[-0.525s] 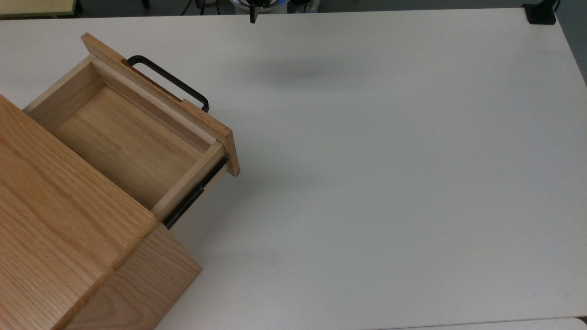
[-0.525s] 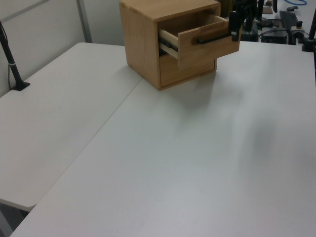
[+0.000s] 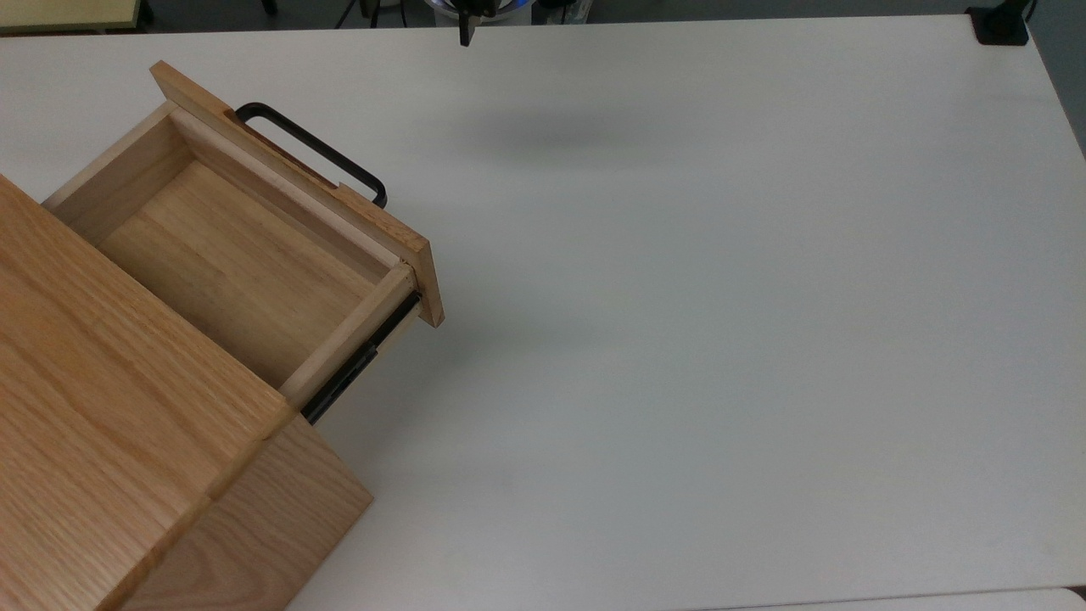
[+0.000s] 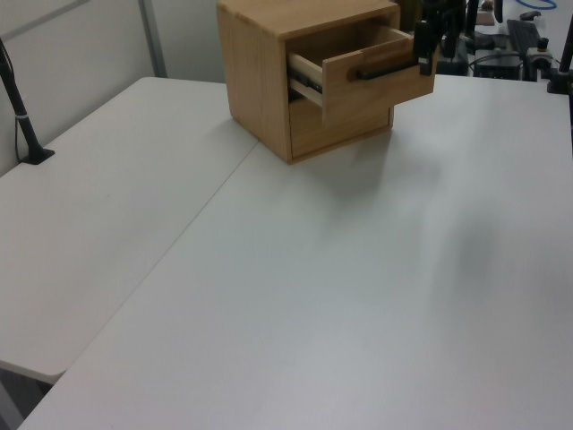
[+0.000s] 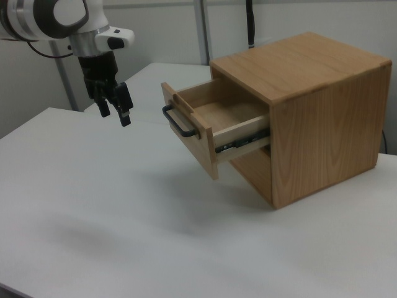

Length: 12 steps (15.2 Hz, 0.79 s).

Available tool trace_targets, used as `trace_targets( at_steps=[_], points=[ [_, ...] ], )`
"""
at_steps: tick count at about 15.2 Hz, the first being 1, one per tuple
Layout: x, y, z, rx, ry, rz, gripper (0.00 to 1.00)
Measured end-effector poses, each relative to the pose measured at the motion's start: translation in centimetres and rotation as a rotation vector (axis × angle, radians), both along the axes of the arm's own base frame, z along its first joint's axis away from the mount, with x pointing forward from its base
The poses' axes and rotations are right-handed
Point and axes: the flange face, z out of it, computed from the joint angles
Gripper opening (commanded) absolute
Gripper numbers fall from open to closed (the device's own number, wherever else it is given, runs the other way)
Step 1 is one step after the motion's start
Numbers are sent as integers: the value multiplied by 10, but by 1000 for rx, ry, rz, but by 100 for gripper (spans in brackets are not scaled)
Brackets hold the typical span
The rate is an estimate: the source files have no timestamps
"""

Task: Close the drawer by sliding it
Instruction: 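Move the gripper down toward the black handle of the open drawer, then push the drawer front with the gripper into the wooden cabinet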

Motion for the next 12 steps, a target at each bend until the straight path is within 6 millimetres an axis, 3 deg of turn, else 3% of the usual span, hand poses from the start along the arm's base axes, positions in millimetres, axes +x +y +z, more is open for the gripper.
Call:
trace_targets(
  at_steps=[1,4,8,12],
  points=[
    [0,0,0,0,0,-5,33],
    [2,-2,-4,10,4,-31,17],
    [26,-27,-17,24,-74,-148,7],
    [59,-45,-48,23,-146,-189,3]
  ],
)
